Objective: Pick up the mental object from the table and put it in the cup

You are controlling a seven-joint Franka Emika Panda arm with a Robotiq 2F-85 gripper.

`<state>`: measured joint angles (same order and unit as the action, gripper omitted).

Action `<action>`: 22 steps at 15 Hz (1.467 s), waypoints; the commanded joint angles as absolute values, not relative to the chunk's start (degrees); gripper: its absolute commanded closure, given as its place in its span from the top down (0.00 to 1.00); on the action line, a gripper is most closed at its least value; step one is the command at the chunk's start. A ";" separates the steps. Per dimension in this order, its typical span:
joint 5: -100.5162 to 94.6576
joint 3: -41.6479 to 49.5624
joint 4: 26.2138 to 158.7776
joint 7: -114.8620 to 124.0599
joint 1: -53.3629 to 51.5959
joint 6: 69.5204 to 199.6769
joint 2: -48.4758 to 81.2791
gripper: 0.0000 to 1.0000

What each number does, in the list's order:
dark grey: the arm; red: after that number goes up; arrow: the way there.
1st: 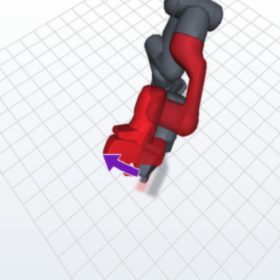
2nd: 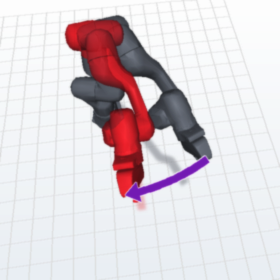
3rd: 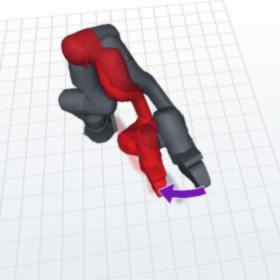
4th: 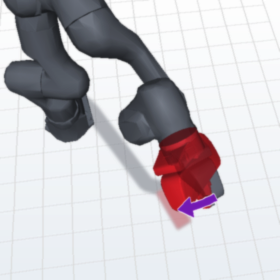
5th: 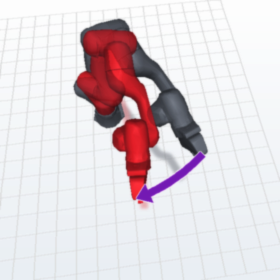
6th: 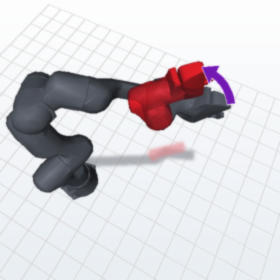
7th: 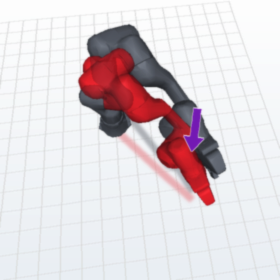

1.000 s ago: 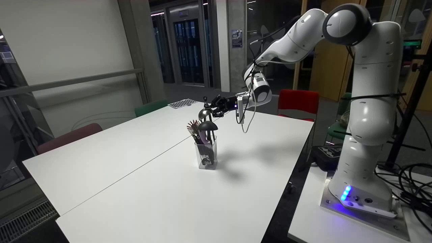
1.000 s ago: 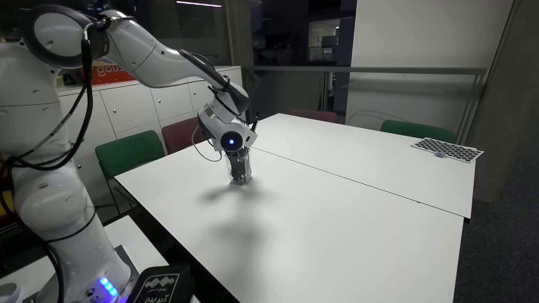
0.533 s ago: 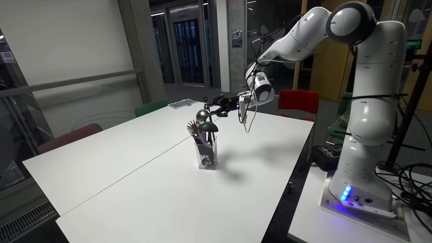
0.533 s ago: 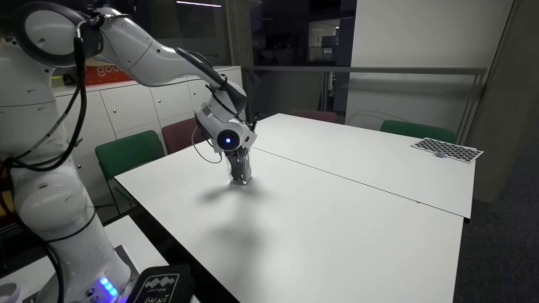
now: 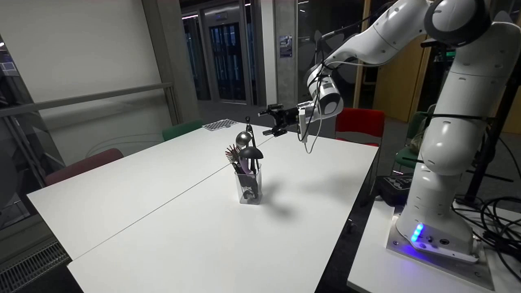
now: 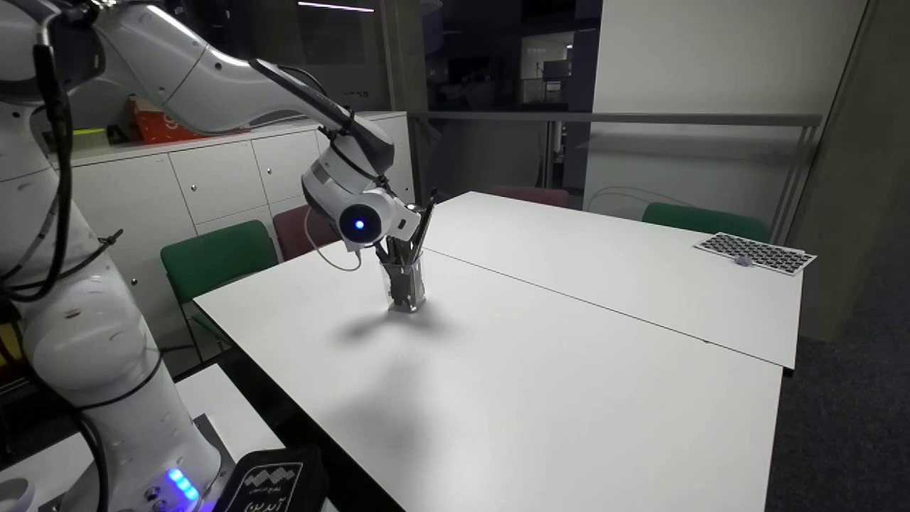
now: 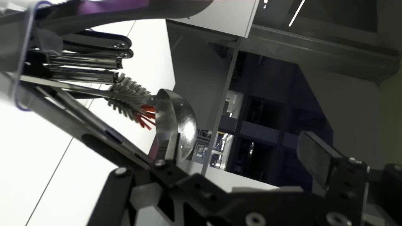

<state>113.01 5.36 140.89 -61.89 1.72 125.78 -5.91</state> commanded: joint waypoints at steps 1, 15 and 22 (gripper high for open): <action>104.26 3.15 148.14 -52.91 3.41 139.52 -17.76 1.00; 33.32 -24.05 158.91 11.43 38.46 141.40 -34.75 1.00; 7.06 -6.12 148.96 11.83 28.35 111.20 -36.61 1.00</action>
<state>11.97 -15.20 153.58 15.56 36.34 120.30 -36.00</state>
